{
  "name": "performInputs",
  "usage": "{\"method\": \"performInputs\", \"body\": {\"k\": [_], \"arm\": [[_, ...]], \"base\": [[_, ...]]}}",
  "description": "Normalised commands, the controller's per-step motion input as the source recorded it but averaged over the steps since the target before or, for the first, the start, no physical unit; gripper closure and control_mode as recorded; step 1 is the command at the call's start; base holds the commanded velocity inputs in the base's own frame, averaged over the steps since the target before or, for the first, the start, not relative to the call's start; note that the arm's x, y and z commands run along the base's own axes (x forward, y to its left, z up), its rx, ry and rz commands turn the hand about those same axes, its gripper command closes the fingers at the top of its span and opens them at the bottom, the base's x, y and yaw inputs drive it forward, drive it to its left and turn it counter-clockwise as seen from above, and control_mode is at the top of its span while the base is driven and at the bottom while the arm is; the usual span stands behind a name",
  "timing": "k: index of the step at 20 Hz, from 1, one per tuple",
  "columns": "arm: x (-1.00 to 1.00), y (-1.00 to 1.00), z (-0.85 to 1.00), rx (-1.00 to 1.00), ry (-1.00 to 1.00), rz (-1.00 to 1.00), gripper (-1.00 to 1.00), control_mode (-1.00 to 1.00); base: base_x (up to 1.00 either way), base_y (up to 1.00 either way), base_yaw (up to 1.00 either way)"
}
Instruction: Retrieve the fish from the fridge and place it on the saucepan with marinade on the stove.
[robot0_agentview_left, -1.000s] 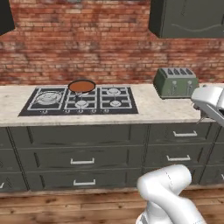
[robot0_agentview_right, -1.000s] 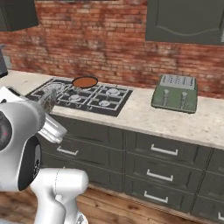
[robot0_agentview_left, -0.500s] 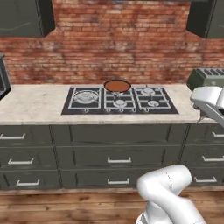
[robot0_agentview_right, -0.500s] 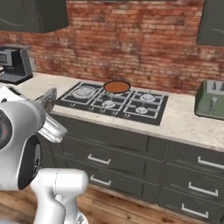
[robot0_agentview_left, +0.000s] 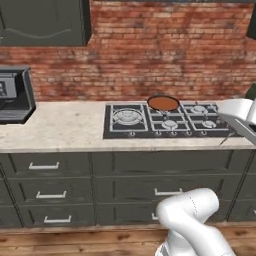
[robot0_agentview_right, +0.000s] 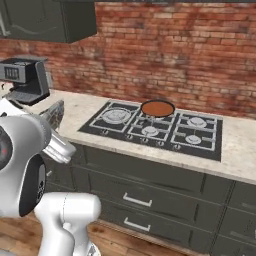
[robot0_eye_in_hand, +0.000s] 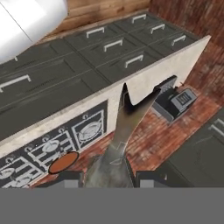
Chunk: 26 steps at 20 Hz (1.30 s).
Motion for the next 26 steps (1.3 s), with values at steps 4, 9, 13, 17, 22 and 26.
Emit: {"method": "performInputs", "body": {"k": [4, 9, 13, 17, 22, 26], "arm": [[0.0, 0.0, 0.0, 0.0, 0.0, 0.0, 1.0, 1.0], [0.0, 0.0, 0.0, 0.0, 0.0, 0.0, 1.0, 1.0], [0.0, 0.0, 0.0, 0.0, 0.0, 0.0, 1.0, 1.0], [0.0, 0.0, 0.0, 0.0, 0.0, 0.0, 1.0, 1.0], [0.0, 0.0, 0.0, 0.0, 0.0, 0.0, 1.0, 1.0], [0.0, 0.0, 0.0, 0.0, 0.0, 0.0, 1.0, 1.0]], "base": [[0.59, 0.28, -0.24], [0.46, 0.02, -0.33], [0.44, 0.0, -0.34], [0.54, 0.01, -0.18], [0.6, 0.04, -0.02], [0.65, 0.0, 0.0]]}}
